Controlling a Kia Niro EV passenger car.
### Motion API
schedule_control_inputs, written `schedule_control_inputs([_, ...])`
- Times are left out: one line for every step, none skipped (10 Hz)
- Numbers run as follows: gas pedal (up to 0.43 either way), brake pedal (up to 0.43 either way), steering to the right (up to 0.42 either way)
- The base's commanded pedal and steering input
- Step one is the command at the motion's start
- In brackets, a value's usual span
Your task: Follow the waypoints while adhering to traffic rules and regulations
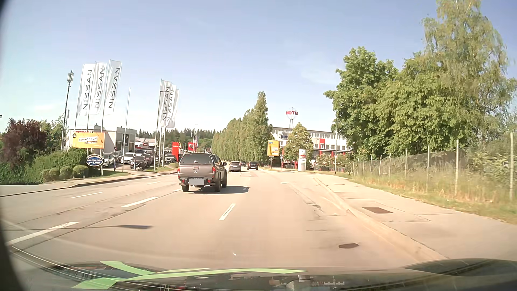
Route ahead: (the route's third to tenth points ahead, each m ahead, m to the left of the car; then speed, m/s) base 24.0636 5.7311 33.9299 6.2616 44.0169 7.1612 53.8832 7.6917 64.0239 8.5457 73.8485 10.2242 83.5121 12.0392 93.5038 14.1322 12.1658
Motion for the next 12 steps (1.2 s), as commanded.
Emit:
schedule_control_inputs([0.087, 0.0, -0.012])
schedule_control_inputs([0.087, 0.0, -0.011])
schedule_control_inputs([0.087, 0.0, -0.011])
schedule_control_inputs([0.087, 0.0, -0.011])
schedule_control_inputs([0.087, 0.0, -0.011])
schedule_control_inputs([0.087, 0.0, -0.011])
schedule_control_inputs([0.087, 0.0, -0.01])
schedule_control_inputs([0.087, 0.0, -0.011])
schedule_control_inputs([0.098, 0.0, -0.01])
schedule_control_inputs([0.098, 0.0, -0.01])
schedule_control_inputs([0.098, 0.0, -0.01])
schedule_control_inputs([0.098, 0.0, -0.01])
